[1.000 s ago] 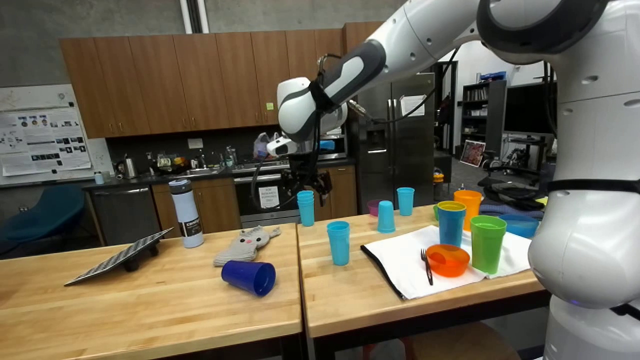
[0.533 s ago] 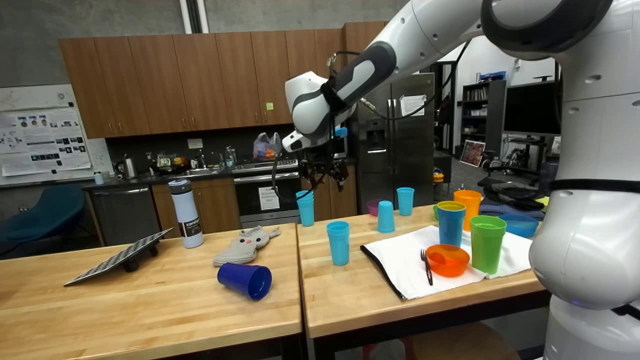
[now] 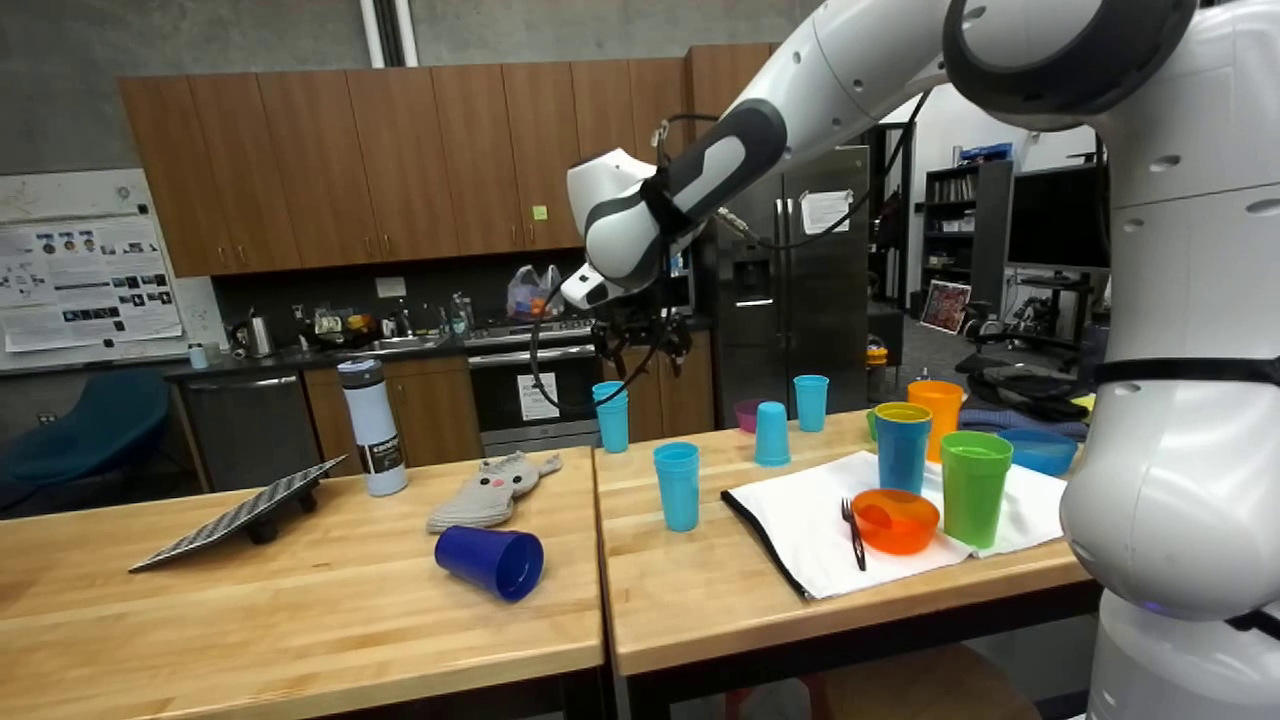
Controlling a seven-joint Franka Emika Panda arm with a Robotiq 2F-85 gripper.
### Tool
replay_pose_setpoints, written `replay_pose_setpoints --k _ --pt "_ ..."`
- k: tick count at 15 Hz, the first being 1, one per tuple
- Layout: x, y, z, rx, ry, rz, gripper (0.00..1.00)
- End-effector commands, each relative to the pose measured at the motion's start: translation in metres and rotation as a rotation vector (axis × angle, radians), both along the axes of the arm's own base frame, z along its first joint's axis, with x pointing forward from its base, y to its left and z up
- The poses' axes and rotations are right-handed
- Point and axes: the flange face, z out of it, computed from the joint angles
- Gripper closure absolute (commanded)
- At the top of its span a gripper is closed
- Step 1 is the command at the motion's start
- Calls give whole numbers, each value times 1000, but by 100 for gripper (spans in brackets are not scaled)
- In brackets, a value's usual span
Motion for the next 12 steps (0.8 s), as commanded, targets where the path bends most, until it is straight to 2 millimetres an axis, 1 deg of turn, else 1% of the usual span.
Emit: replay_pose_setpoints --k 1,3,4,5,7,9,10,11,12 --pt "19 -13 -2 -15 21 75 0" --pt "24 -20 -6 -12 69 169 0" --pt "27 -22 -5 24 83 147 0" --pt "19 -17 -10 -11 71 119 0" --pt "23 -21 -12 7 87 132 0" --pt "25 -21 -11 10 88 134 0" --pt "26 -20 -14 -33 81 139 0" --pt "30 -24 -15 -105 55 169 0" --pt "37 -33 -17 -188 44 165 0"
